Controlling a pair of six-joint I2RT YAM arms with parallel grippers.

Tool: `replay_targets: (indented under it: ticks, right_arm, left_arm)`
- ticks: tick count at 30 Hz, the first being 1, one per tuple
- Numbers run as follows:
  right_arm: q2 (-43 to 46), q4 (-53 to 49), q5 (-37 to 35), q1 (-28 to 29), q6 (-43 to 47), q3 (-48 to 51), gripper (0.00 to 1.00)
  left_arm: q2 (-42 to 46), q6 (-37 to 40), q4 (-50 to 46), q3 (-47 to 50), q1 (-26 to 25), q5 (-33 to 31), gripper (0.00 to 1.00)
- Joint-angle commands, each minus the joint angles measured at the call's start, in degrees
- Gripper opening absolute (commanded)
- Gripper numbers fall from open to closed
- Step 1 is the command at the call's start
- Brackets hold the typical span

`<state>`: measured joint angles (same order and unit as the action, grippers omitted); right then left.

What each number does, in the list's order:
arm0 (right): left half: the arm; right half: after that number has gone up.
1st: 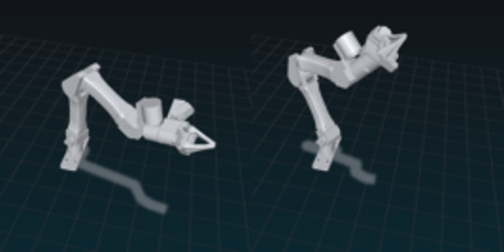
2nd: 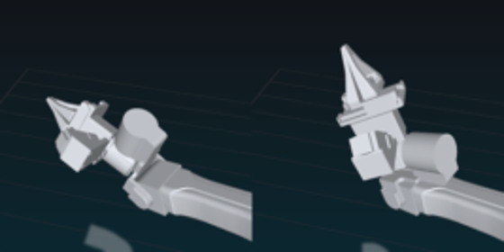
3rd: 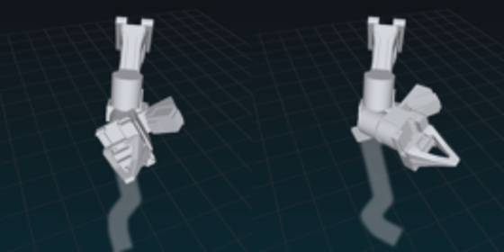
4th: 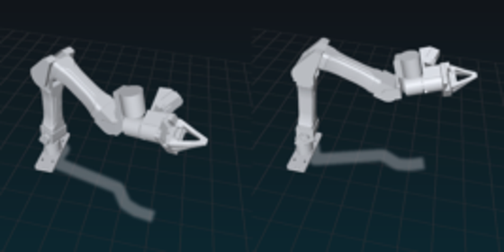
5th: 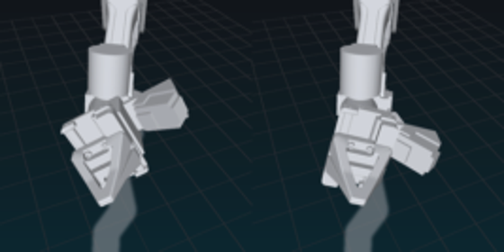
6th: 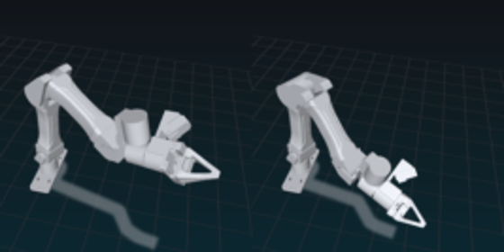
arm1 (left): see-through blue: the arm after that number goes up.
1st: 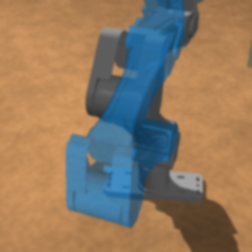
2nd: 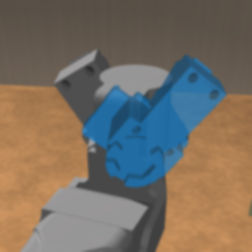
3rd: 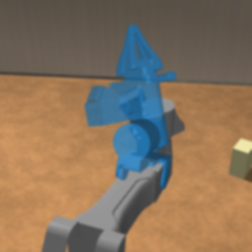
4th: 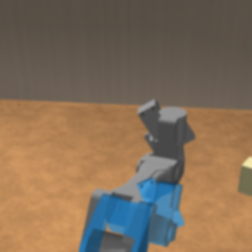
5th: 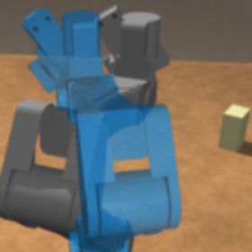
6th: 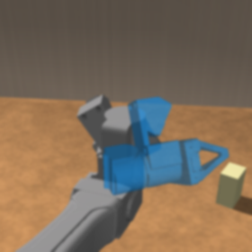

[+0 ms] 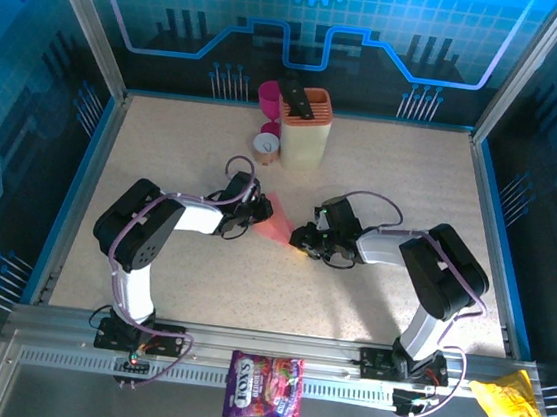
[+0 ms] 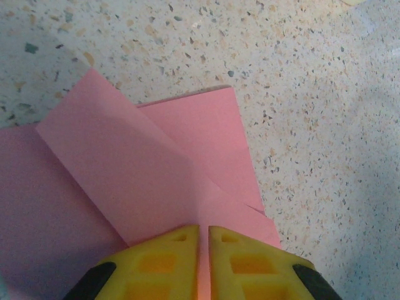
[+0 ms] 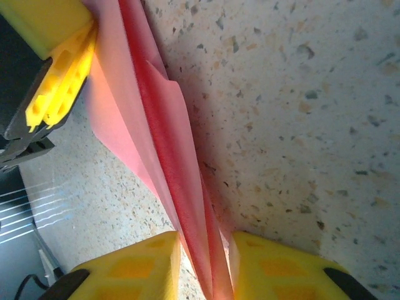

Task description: Fold a paper plane with a square sheet of paper (pick it up from the middle)

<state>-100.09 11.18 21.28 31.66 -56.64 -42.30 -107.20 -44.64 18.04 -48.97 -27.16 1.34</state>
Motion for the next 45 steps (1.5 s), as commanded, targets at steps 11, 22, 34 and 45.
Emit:
replay_targets:
  ticks: [11, 22, 34, 45]
  right_arm:
    - [-2.6, 7.4, 3.4, -1.9, -3.4, 2.4, 0.09]
    - [4.6, 4.9, 3.9, -2.9, -2.4, 3.0, 0.0]
    - [28.6, -53.0, -22.5, -4.8, 25.1, -20.3, 0.0]
    - [23.9, -79.8, -61.7, 7.1, 27.1, -30.5, 0.0]
  left_arm:
    - [-2.7, 0.7, -8.6, 2.5, -0.1, 0.8, 0.14]
    - [6.0, 0.7, -10.9, 0.1, 2.2, 4.9, 0.17]
    - [28.8, -0.6, -24.3, 0.1, 10.1, 7.6, 0.39]
    - [40.7, -1.0, -27.5, 9.5, 13.1, 7.5, 0.5]
